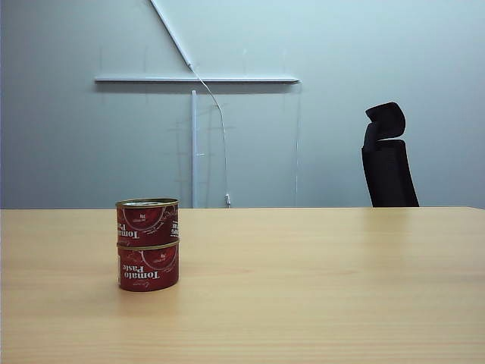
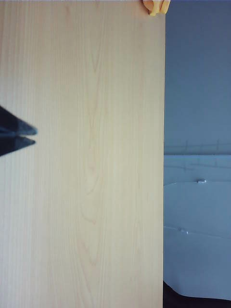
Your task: Stack a can of tomatoes on the right onto the can of tomatoes on the left.
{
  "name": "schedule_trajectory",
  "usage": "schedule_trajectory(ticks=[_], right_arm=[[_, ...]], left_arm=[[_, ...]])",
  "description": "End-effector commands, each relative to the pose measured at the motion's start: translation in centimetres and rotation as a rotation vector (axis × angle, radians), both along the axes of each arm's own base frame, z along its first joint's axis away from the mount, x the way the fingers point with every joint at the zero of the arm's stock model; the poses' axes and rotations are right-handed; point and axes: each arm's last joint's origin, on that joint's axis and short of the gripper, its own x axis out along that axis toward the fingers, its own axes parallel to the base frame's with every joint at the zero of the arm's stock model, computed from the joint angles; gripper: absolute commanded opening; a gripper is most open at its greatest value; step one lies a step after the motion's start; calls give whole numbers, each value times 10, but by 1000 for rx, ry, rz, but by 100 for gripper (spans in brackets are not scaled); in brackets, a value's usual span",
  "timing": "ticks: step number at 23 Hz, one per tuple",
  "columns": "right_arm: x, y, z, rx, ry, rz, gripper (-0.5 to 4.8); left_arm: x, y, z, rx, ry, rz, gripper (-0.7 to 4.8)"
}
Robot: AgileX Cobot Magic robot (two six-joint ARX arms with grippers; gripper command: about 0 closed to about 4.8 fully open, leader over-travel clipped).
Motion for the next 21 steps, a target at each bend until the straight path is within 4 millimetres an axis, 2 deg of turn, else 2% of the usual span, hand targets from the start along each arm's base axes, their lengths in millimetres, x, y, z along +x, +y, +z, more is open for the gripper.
schedule_trajectory(ticks=[1, 11, 21], right_arm=[[0, 1, 4, -12, -60, 87, -5], [0, -2, -5, 3, 35, 7, -5], [1, 0, -5, 3, 37, 23, -5]], left_arm=[[0, 0, 2, 7, -14, -2, -2], [0, 0, 2, 7, -14, -1, -2], [0, 0, 2, 7, -14, -1, -2]])
